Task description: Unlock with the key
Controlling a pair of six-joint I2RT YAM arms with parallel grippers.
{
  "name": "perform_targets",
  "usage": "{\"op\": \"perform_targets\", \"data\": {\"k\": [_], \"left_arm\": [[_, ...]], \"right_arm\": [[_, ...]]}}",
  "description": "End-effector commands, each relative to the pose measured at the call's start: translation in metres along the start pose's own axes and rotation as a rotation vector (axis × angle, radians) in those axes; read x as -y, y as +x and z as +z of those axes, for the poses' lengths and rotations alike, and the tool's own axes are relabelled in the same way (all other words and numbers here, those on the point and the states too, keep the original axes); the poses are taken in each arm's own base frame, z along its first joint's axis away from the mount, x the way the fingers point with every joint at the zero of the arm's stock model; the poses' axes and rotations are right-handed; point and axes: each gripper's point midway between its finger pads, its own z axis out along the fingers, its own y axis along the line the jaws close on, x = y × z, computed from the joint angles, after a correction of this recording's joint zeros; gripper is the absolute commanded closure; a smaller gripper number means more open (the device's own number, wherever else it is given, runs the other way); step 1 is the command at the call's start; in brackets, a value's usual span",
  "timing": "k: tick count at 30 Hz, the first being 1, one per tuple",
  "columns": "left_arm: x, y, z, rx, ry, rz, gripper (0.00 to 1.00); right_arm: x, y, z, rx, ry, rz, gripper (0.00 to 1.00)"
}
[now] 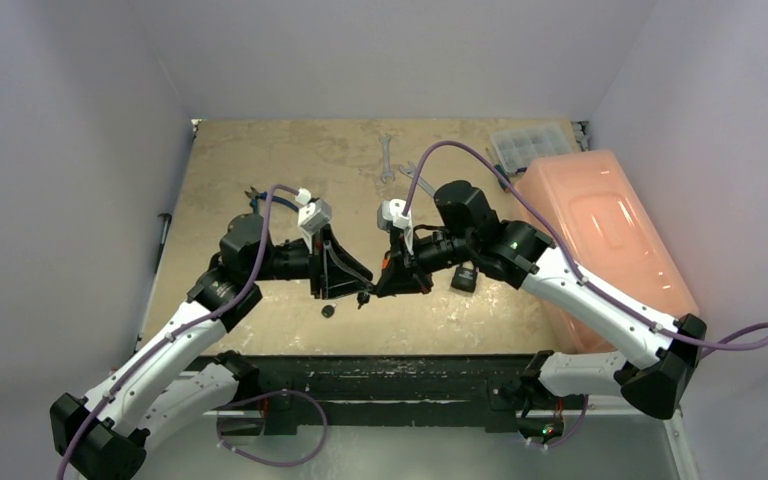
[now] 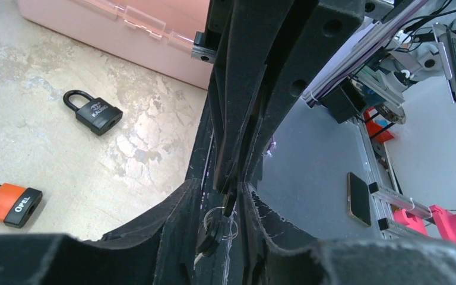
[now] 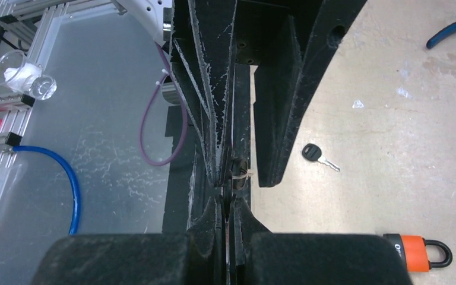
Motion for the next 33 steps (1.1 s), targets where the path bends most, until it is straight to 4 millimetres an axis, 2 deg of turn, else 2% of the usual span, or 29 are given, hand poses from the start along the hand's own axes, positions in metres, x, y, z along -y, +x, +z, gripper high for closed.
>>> {"op": "perform_targets", "data": {"k": [1, 18, 20, 22, 24, 30, 33], "left_arm": [[0.002, -0.012, 0.003, 0.034, 0.007, 0.071, 0.7], [0.001, -0.004, 0.003, 0.036, 0.003, 0.065, 0.69], [0.0, -0.003, 0.003, 0.037, 0.001, 0.064, 0.74], [0.0, -0.003, 0.002, 0.038, -0.004, 0.065, 0.89], [-0.001, -0.003, 0.002, 0.039, -0.009, 0.064, 0.95], [-0.001, -0.003, 0.002, 0.043, -0.016, 0.06, 0.85], [-0.002, -0.003, 0.002, 0.041, -0.017, 0.052, 0.83]], "right_arm": [[-0.01, -0.022, -0.007, 0.048, -0.032, -0.056, 1.0], [0.003, -0.027, -0.002, 0.051, -0.005, -0.019, 1.0], [0.004, -0.028, -0.003, 0.054, 0.0, -0.017, 1.0], [0.005, -0.029, -0.004, 0.058, 0.003, -0.018, 1.0], [0.007, -0.03, -0.005, 0.066, 0.012, -0.015, 1.0], [0.009, -0.033, -0.008, 0.082, 0.022, -0.008, 1.0], [0.01, -0.034, -0.009, 0.089, 0.025, -0.004, 1.0]]}}
